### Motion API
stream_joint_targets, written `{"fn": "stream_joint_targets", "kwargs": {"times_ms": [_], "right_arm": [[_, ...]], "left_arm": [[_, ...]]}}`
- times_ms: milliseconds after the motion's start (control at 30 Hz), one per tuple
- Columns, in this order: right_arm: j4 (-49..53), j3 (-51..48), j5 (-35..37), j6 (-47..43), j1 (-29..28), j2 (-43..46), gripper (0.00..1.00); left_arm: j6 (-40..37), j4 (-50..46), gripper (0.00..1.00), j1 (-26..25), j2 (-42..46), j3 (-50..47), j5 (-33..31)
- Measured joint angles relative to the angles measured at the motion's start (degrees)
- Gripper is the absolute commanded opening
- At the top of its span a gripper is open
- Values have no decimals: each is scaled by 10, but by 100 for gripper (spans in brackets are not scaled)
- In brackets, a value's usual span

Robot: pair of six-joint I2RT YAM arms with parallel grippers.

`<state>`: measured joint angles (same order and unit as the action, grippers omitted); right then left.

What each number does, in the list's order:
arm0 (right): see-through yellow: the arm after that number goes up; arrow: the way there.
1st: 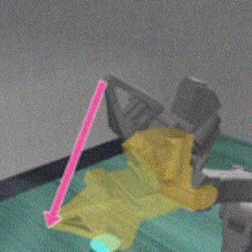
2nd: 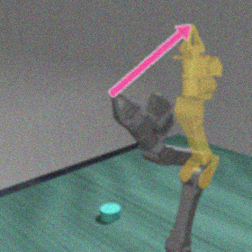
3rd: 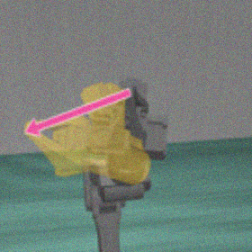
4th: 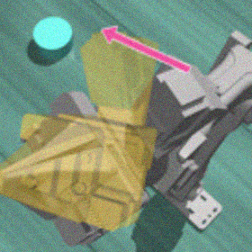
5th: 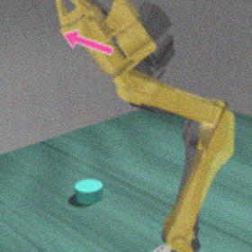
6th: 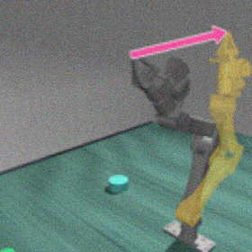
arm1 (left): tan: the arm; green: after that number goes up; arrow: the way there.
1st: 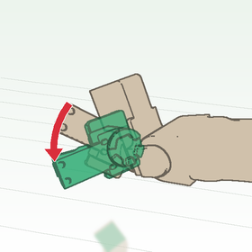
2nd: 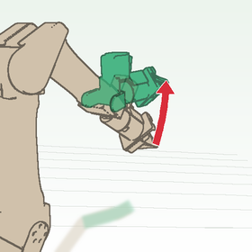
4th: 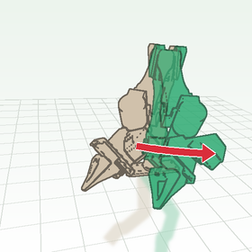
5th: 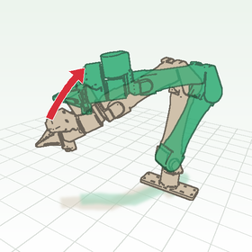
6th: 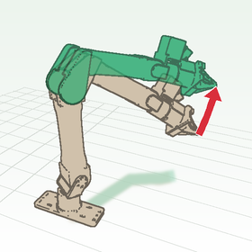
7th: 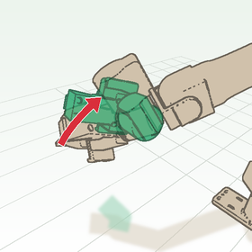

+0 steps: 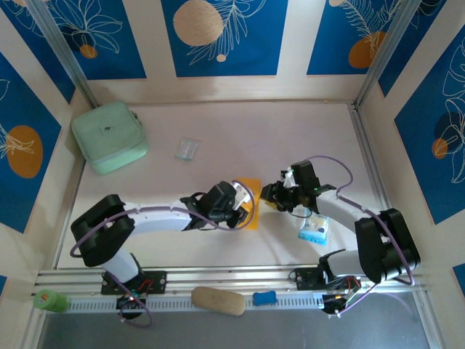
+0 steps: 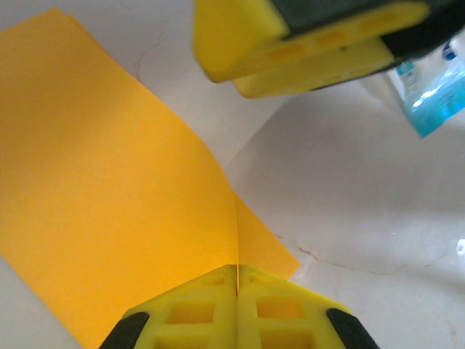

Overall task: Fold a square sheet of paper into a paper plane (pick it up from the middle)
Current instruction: Fold the triangle a second time at the center of the table.

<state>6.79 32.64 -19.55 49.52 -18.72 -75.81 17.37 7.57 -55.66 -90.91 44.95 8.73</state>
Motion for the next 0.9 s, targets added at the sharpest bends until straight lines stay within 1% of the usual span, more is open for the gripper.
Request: {"fn": "stream_joint_targets", "kwargs": {"times_ms": [67, 200, 300, 400, 533, 733, 800, 900], "right_arm": [[3, -10, 1, 1, 0, 10, 35], [0, -30, 2, 14, -15, 16, 22], [-6, -41, 5, 26, -50, 9, 13], [-21, -42, 17, 39, -89, -11, 8], [-43, -43, 32, 55, -123, -41, 6], [-57, -37, 61, 60, -139, -69, 3], [-55, -33, 66, 58, -140, -82, 3], [-55, -24, 71, 49, -139, -91, 3]], "left_arm": [[19, 13, 0, 16, 0, -7, 35], [43, 30, 0, 27, 0, -13, 70], [59, 42, 0, 32, 0, -18, 83], [72, 52, 0, 36, 0, -24, 88], [81, 54, 0, 40, 0, -26, 89], [83, 55, 0, 41, 0, -26, 89], [83, 55, 5, 41, 0, -26, 89], [84, 56, 9, 41, -3, -26, 91]]}}
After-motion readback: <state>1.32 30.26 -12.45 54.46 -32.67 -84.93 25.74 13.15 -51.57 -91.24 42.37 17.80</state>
